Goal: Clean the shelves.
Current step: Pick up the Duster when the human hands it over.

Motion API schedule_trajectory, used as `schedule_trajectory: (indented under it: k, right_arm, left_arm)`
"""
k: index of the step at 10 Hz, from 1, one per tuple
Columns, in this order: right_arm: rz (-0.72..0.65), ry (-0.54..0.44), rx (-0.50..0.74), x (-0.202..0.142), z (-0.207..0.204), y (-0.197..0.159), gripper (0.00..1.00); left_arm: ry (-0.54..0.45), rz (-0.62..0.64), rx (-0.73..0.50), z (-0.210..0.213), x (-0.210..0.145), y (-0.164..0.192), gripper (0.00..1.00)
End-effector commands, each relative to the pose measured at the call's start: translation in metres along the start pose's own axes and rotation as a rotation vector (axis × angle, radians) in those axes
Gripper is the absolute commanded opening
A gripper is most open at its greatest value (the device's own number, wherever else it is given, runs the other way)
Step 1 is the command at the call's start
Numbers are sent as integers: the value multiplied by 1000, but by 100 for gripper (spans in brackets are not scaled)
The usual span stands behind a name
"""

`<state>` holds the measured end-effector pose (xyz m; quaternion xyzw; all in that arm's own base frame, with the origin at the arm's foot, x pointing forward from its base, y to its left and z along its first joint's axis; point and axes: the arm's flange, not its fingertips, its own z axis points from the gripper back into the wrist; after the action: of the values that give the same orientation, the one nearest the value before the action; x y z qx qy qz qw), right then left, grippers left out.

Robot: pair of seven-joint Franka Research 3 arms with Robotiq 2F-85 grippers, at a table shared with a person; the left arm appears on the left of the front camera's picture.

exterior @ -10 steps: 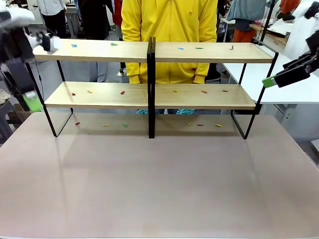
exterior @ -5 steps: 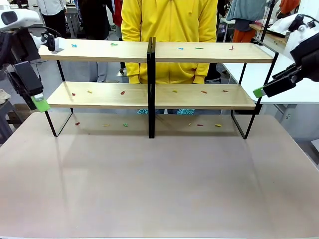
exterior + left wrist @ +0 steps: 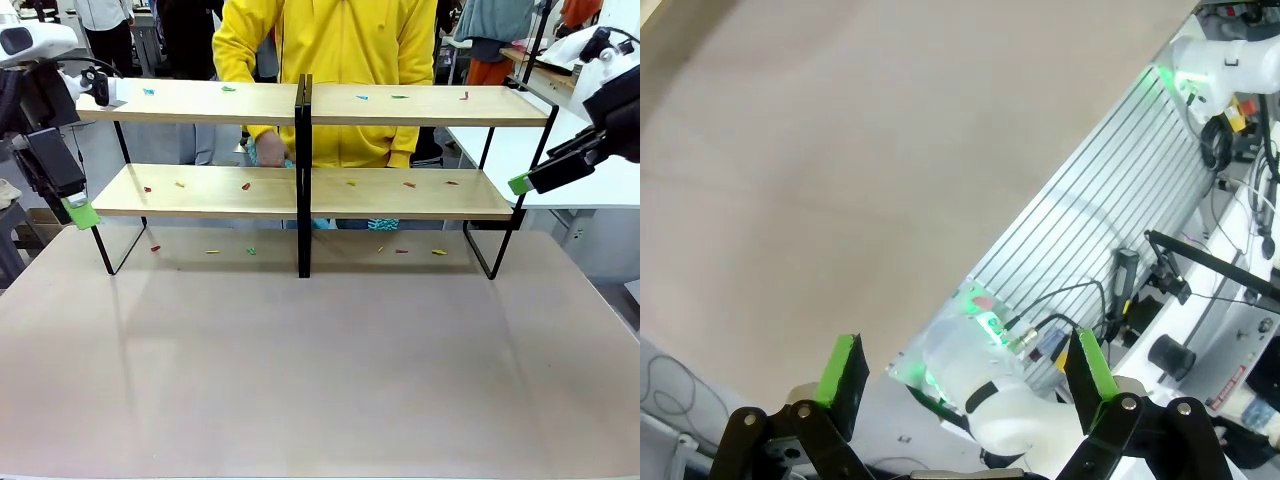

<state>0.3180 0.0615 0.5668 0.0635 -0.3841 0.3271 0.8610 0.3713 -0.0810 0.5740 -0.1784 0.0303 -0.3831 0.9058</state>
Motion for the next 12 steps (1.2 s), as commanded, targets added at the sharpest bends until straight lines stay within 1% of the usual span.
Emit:
schedule_trajectory:
  k: [1,2,3,4,5,6,7,8,9,10,11,12]
  right_arm:
    - [-2,-17,-2,3,0,0,100]
    - [-2,-17,-2,3,0,0,100]
    - [-2,-17,-2,3,0,0,100]
    - [-2,-17,-2,3,0,0,100]
    - [-2,-17,-2,3,0,0,100]
    - [0,-2,-1,0,1,0,100]
    - [-19,-31,69,1,10,-2,100]
    - [-47,-38,101,6,23,-3,100]
    - [-95,-47,98,14,40,-3,100]
    - [-142,-62,112,24,55,-2,100]
    - [-147,-45,66,32,66,2,100]
    - [-139,-43,54,36,71,4,100]
  left_arm:
    - [1,-21,12,-2,-5,3,100]
    - [0,0,0,0,0,0,100]
    - [-228,-190,142,30,-33,-52,100]
    - [-500,-420,205,46,-60,-84,100]
    - [-780,-452,271,52,-81,-97,100]
    - [-910,-444,305,51,-90,-97,100]
    - [-961,-347,340,43,-103,-88,100]
    - [-974,-284,353,34,-109,-81,100]
    - [-1034,-230,351,26,-112,-74,100]
    - [-1102,-146,343,24,-110,-66,100]
    - [-1167,-68,322,26,-103,-57,100]
    - [-1171,-56,278,28,-94,-49,100]
